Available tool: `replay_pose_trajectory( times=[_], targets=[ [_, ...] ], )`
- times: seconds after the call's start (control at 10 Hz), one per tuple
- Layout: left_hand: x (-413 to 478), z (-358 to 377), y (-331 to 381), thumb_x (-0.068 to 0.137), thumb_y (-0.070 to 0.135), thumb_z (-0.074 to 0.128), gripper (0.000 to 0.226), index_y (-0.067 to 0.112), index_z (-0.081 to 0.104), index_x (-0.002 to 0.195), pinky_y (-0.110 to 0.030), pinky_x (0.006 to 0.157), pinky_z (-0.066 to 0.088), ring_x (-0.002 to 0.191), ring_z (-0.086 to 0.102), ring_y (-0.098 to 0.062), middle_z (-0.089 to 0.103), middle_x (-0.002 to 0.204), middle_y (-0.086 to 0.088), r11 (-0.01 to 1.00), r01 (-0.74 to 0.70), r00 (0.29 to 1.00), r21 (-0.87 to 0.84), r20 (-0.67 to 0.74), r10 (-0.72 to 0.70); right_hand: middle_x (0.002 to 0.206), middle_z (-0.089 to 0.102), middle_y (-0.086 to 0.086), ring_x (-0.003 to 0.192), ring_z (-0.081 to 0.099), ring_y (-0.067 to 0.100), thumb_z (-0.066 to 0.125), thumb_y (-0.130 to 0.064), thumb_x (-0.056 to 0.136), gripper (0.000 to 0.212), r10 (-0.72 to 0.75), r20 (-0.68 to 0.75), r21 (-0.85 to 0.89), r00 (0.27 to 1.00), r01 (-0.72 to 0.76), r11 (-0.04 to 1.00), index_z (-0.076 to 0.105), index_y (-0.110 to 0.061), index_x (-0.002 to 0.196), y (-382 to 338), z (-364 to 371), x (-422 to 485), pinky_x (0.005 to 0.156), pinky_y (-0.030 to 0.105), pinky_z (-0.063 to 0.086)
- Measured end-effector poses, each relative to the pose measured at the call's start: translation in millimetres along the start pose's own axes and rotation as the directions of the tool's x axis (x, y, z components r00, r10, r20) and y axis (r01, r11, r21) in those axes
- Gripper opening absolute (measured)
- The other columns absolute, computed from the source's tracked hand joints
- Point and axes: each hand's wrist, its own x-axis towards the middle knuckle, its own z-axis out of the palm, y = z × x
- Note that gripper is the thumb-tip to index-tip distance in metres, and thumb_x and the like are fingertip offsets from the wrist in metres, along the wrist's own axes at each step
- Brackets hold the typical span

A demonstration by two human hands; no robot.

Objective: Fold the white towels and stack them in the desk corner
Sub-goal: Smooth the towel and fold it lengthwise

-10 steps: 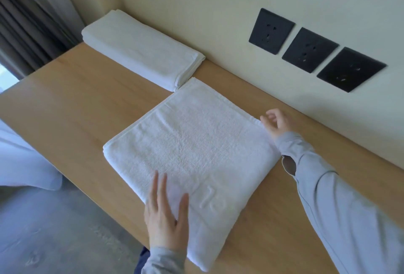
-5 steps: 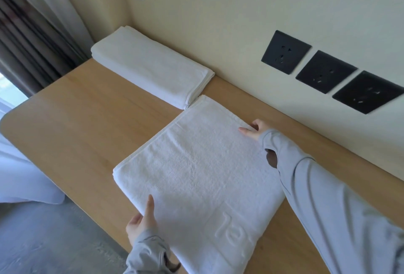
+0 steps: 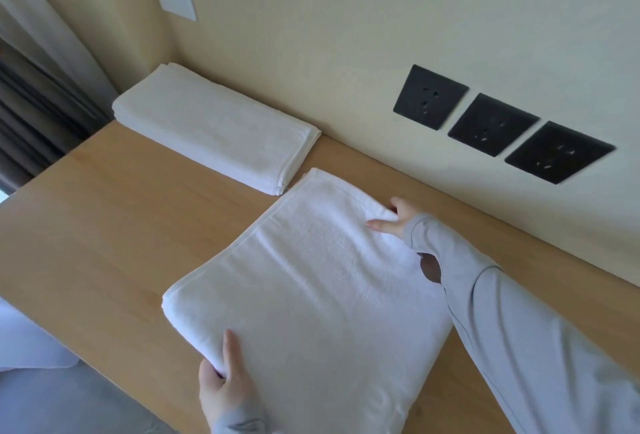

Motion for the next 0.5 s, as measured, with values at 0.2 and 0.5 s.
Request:
replay_pose_trajectory(
  times=[0.2, 0.5],
  targets=[
    [4, -46, 109, 0.085, 0.043, 0.063, 0.045, 0.002, 0.050, 0.069, -0.030, 0.053, 0.034, 0.057, 0.046, -0.021, 0.049, 0.062, -0.006, 0.914, -0.390, 0.919, 0.113, -0.023, 0.395, 0.148, 0.034, 0.010, 0.134, 0.036, 0.026, 0.067, -0.052, 0.077, 0.092, 0.074, -0.057, 0.188, 0.996, -0.062, 0.980, 0.026, -0.005, 0.144, 33, -7, -45, 0.104, 0.030, 0.030],
    [-22, 53, 259, 0.082, 0.042, 0.067, 0.047, 0.002, 0.050, 0.064, -0.033, 0.052, 0.032, 0.056, 0.039, -0.022, 0.045, 0.057, -0.005, 0.647, -0.746, 0.660, 0.157, 0.302, 0.688, 0.087, 0.065, -0.001, 0.075, 0.063, 0.017, 0.071, -0.046, 0.075, 0.035, 0.408, -0.301, 0.596, 0.862, -0.164, 0.786, 0.052, -0.019, 0.087, 122, 4, -171, 0.066, 0.032, 0.051]
  ],
)
